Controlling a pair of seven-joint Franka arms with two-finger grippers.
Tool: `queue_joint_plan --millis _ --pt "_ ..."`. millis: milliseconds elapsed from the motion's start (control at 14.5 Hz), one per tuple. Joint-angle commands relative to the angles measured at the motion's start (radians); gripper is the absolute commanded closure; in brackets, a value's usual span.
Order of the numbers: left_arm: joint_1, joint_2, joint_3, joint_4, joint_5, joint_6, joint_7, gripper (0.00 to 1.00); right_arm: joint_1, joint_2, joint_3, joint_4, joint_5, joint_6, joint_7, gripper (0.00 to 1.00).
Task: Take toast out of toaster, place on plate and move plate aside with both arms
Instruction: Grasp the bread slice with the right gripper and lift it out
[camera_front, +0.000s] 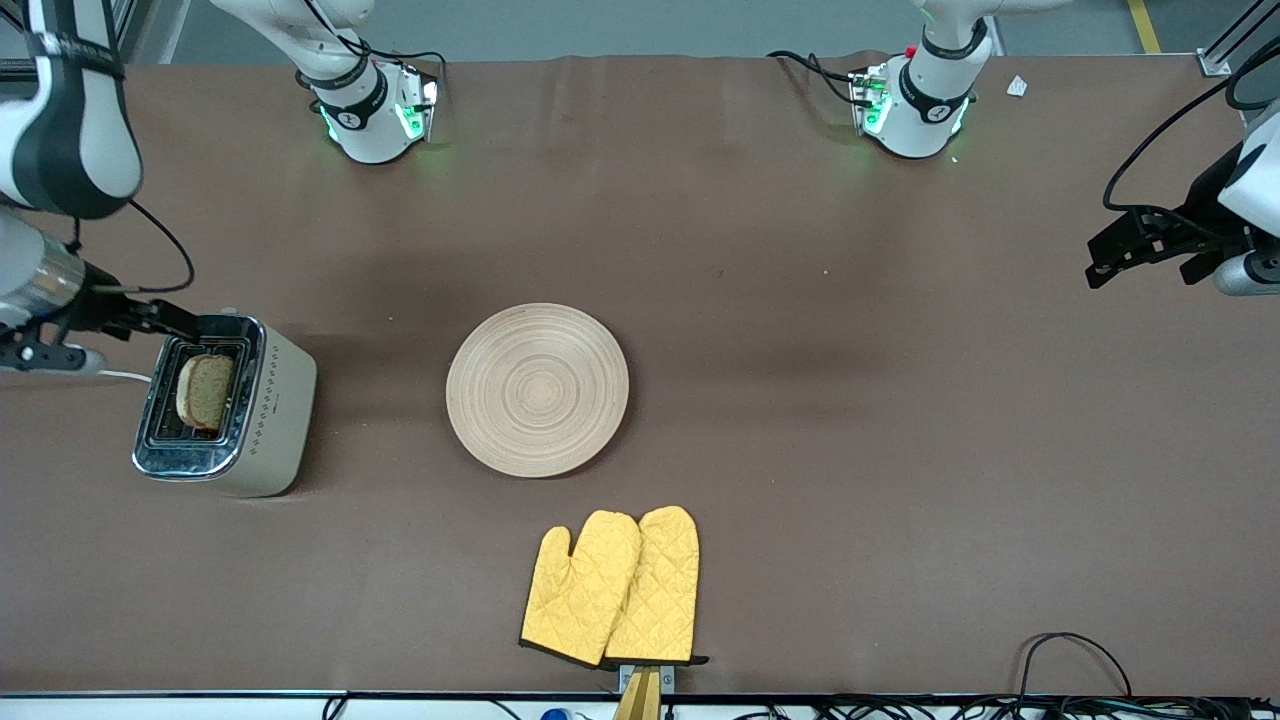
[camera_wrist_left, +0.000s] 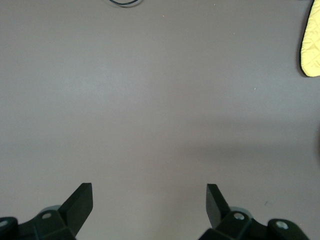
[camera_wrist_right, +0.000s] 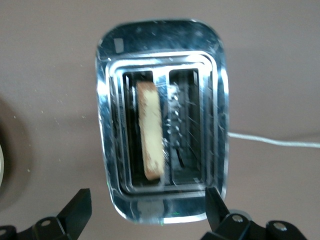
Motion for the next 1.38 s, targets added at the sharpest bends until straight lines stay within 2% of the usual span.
queue_joint_plan --millis 0,138,277,346,415,553,692,830,1107,1176,1245,1314 --pt "0.002 0.005 -0.005 0.021 0.008 -0.021 -0.009 0.0 0.012 0.04 0.004 -0.005 0.025 0.079 -0.011 0.0" --pt "0.002 0.005 -0.005 0.021 0.008 -0.021 -0.008 0.0 0.008 0.071 0.004 0.001 0.025 0.122 -0.012 0.0" --pt "0.002 0.005 -0.005 0.021 0.008 -0.023 -0.008 0.0 0.006 0.1 0.004 0.001 0.025 0.171 -0.014 0.06" --pt "0.002 0.004 -0.005 0.019 0.008 -0.023 -0.009 0.0 0.005 0.109 0.006 0.001 0.025 0.19 -0.018 0.38" --pt "0.002 0.004 -0.005 0.019 0.008 -0.023 -0.008 0.0 0.012 0.111 0.004 0.001 0.027 0.193 -0.015 0.92" --pt "0.002 0.005 -0.005 0.019 0.008 -0.023 -0.008 0.0 0.005 0.111 0.004 0.002 0.027 0.192 -0.014 0.98" --pt "0.002 0.005 -0.005 0.021 0.008 -0.023 -0.006 0.0 -0.003 0.109 0.004 0.007 0.027 0.186 -0.018 1.0" --pt "0.002 0.005 -0.005 0.021 0.008 -0.023 -0.006 0.0 -0.006 0.104 0.001 0.062 0.025 0.144 -0.022 1.0" --pt "0.002 0.005 -0.005 0.019 0.008 -0.023 -0.002 0.0 0.008 0.101 0.009 0.303 0.027 -0.208 0.003 1.0" --pt "0.004 0.005 -0.005 0.019 0.008 -0.023 -0.002 0.0 0.024 0.101 0.021 0.344 0.046 -0.28 0.056 1.0" --pt "0.002 0.005 -0.005 0.021 0.008 -0.023 -0.002 0.0 0.043 0.094 0.024 0.328 0.114 -0.296 0.072 0.99" --pt "0.002 0.005 -0.005 0.021 0.008 -0.023 -0.002 0.0 0.044 0.089 0.023 0.287 0.227 -0.282 0.074 0.99"
